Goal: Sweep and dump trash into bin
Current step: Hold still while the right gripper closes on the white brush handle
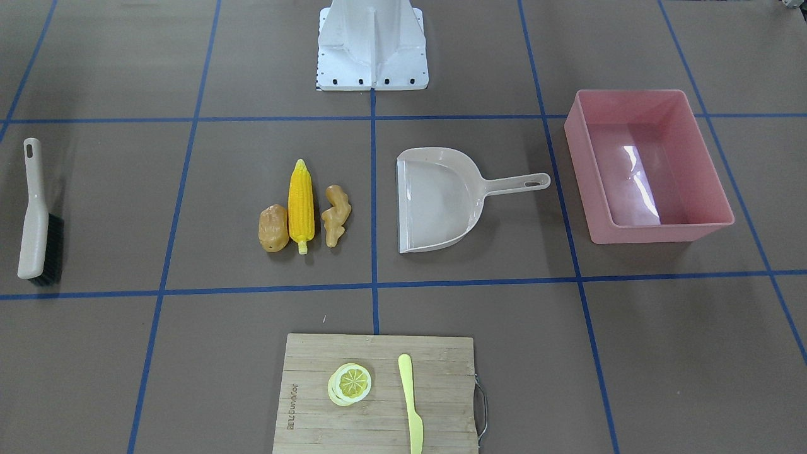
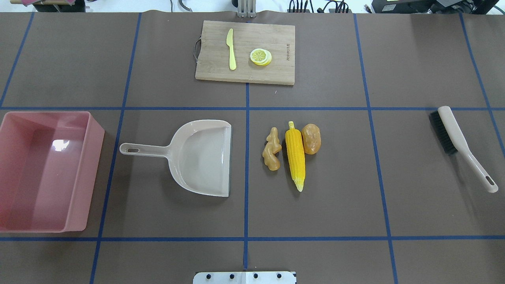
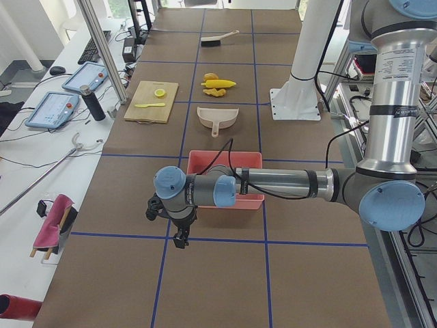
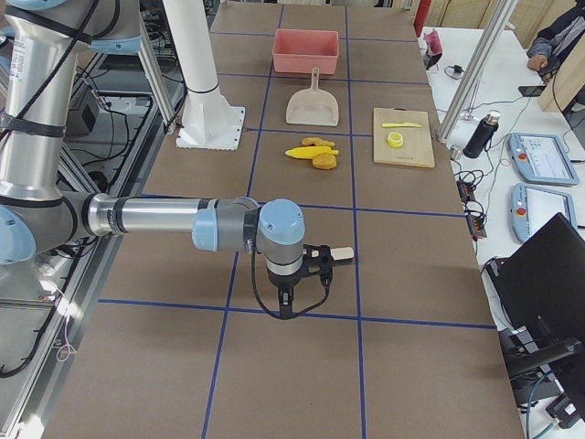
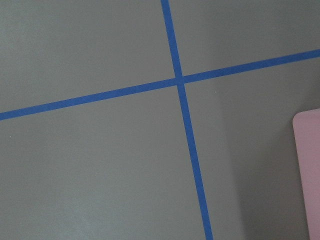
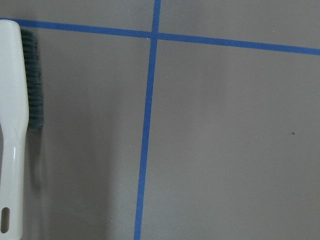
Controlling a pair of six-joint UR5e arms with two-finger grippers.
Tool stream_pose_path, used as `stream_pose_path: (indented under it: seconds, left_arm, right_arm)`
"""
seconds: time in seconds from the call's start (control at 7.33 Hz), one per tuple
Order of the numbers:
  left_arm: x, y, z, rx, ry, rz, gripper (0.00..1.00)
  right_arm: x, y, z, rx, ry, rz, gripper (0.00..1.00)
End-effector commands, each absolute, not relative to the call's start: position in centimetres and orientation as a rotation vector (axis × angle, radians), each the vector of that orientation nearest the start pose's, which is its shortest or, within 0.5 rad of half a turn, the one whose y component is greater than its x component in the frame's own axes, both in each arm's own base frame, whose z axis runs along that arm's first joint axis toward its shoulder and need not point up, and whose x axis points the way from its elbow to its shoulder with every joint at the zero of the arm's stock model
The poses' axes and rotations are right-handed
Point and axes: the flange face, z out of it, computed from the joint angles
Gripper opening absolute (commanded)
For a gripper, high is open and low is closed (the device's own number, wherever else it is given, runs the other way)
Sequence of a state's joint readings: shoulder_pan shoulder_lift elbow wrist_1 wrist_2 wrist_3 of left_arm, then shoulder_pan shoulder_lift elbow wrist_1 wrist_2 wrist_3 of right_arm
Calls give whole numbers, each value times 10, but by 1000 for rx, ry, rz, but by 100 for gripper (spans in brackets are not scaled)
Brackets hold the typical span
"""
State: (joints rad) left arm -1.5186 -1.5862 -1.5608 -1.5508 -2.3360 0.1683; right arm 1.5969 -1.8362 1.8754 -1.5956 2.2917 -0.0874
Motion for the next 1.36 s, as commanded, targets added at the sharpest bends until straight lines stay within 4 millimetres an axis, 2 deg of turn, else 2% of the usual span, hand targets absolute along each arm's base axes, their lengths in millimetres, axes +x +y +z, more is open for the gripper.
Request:
stream_pose_path:
  seconds: [0.0, 0.27, 0.95, 1.09, 1.23]
  left_arm:
    - [-38, -503, 654, 40, 767, 208, 99]
    - [-38, -501, 655, 39, 767, 209, 99]
    - [-38, -508, 641, 68, 766, 223, 99]
    - [-37, -513, 621, 100, 763, 233, 99]
    - [-37, -514, 615, 110, 762, 238, 99]
  right_arm:
    - [78, -378, 628, 60, -717, -67, 100]
    - [77, -380, 627, 61, -719, -66, 100]
    - [75, -380, 625, 67, -745, -65, 100]
    - [72, -381, 625, 62, -757, -65, 100]
    - [66, -382, 624, 43, -772, -40, 100]
